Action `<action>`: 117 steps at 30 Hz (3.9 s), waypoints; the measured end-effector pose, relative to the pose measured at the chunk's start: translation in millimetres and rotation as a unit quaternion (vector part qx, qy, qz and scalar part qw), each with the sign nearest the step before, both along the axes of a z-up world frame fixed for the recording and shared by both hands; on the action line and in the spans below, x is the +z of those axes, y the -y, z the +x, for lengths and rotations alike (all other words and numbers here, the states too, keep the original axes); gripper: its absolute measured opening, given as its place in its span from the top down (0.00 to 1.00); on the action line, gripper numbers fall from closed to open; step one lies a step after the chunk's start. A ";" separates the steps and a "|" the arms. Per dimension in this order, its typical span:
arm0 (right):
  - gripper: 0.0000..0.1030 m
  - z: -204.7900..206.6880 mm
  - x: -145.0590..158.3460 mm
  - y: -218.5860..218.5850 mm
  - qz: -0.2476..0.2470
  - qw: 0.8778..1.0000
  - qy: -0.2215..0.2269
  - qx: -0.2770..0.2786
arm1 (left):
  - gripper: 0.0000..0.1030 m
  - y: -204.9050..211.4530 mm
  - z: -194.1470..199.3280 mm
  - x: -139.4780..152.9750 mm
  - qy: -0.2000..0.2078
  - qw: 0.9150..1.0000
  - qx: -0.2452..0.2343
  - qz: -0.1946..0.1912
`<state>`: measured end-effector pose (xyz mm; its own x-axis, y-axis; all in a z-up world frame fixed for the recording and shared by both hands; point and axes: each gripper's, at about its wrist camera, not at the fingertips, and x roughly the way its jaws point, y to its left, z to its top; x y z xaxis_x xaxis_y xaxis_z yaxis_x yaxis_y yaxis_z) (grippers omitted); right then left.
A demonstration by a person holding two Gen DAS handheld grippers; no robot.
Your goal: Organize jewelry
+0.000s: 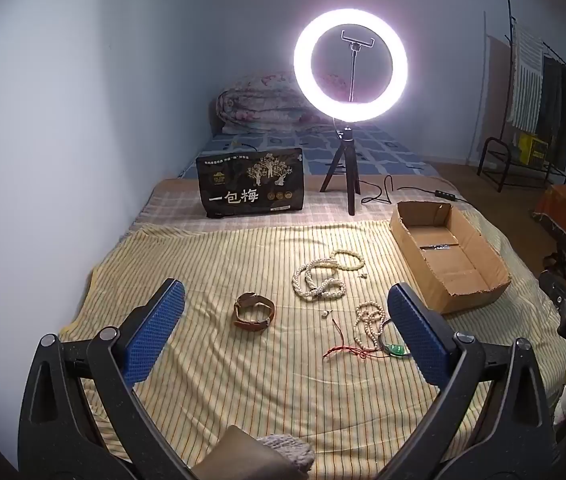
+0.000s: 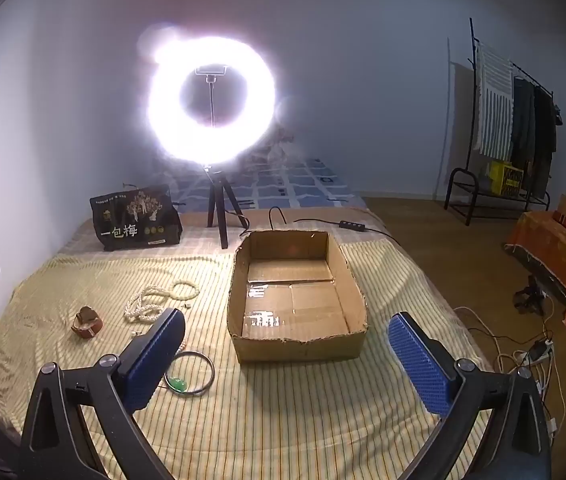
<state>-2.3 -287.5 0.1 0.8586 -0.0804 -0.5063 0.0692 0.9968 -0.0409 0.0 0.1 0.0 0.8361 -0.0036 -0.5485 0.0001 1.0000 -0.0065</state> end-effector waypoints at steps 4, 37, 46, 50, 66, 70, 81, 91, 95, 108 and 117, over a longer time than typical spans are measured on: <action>0.00 -3.8 -1.2 -0.4 0.005 1.000 0.000 0.000 | 0.00 0.8 0.2 0.8 0.004 1.000 0.000 0.003; 0.00 -1.6 13.9 -5.0 0.018 1.000 0.015 0.004 | 0.00 1.5 -7.2 12.4 0.037 0.999 0.001 0.005; 0.00 -3.5 10.8 -3.0 0.019 1.000 0.014 0.005 | 0.00 1.1 -7.8 12.3 0.036 0.999 0.001 0.006; 0.00 -3.2 10.8 -3.4 0.019 1.000 0.015 0.005 | 0.00 1.7 -8.4 12.0 0.037 0.999 0.002 0.006; 0.00 -3.6 10.9 -4.4 0.018 1.000 0.013 0.007 | 0.00 1.6 -6.6 13.0 0.037 0.999 0.002 0.007; 0.00 -2.1 10.7 -6.4 0.017 1.000 0.011 0.008 | 0.00 2.1 -7.5 12.4 0.037 0.999 0.002 0.007; 0.00 -2.2 11.3 -6.8 0.018 1.000 0.010 0.010 | 0.00 1.2 -7.5 11.8 0.037 0.999 0.002 0.008; 0.00 -2.2 10.3 -9.4 0.017 1.000 0.009 0.014 | 0.00 -3.6 -6.9 5.7 0.034 0.999 0.006 0.010; 0.00 -1.5 9.9 -12.0 0.015 1.000 0.006 0.017 | 0.00 -5.8 -5.2 4.2 0.031 0.999 0.010 0.011; 0.00 10.5 -6.8 -18.9 0.010 0.997 -0.010 0.074 | 0.00 -28.9 19.3 -18.0 -0.031 0.999 0.024 0.023; 0.01 39.1 -41.3 -14.1 0.023 0.988 -0.122 0.091 | 0.00 -59.3 48.6 -36.0 -0.097 0.995 0.024 -0.005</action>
